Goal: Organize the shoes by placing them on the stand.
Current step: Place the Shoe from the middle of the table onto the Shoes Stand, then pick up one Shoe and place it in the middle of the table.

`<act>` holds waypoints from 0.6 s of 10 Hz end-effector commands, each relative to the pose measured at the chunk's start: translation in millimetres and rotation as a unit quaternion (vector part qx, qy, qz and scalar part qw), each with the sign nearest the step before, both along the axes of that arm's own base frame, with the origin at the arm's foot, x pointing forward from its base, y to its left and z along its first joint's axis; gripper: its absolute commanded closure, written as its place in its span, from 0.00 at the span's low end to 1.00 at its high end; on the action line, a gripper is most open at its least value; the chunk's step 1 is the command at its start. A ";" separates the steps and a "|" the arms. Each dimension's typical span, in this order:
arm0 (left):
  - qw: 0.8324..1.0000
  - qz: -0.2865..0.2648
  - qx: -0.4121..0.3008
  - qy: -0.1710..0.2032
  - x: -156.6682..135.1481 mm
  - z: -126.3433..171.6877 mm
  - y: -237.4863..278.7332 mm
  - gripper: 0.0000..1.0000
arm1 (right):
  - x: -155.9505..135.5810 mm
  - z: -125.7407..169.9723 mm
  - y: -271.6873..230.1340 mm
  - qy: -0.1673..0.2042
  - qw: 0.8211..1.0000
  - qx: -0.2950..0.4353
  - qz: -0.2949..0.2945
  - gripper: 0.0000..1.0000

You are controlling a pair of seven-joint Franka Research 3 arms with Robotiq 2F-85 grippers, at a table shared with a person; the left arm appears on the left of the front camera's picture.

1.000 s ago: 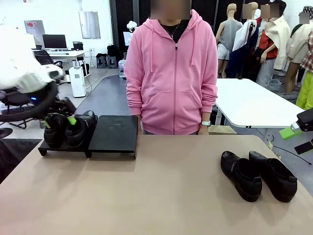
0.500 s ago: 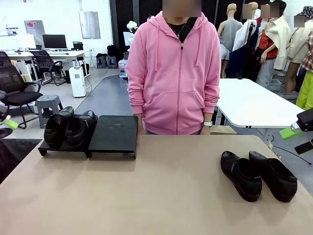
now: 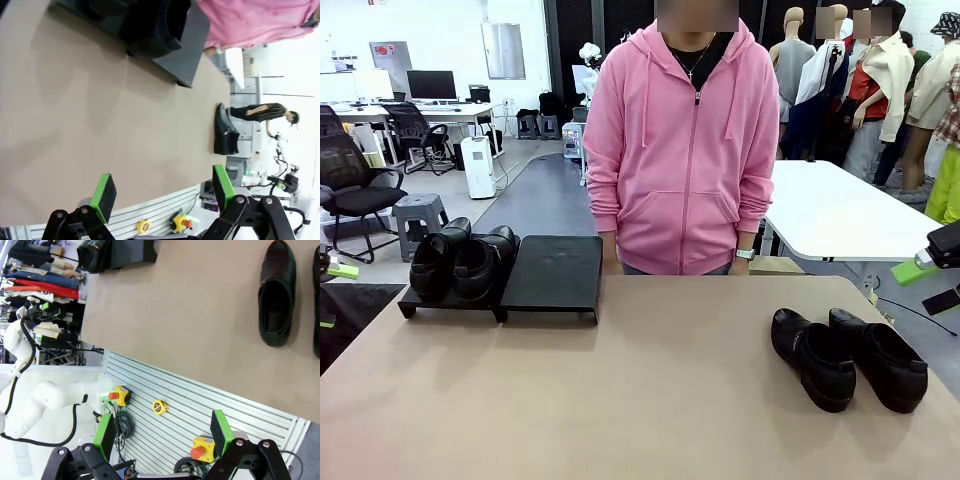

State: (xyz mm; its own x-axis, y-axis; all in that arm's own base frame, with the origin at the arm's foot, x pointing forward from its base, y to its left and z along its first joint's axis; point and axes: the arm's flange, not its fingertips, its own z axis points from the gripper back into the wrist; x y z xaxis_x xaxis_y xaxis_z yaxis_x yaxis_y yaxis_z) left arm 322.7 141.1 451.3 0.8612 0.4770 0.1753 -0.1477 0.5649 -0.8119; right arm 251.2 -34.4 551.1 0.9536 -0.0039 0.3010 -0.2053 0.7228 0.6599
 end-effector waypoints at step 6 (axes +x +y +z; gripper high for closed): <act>1.000 -0.004 0.018 0.018 -7.7 13.0 -0.3 0.00 | 0.5 4.6 1.4 -0.002 1.000 0.013 0.001 0.00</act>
State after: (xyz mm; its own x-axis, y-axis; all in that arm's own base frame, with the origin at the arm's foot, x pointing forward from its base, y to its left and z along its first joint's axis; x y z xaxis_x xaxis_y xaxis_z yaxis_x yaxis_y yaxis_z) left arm 316.8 139.5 462.0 0.8690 0.4641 0.1713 -0.1633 0.5960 -0.7862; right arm 251.2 -34.4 551.1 0.9536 -0.0038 0.3009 -0.2053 0.7228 0.6599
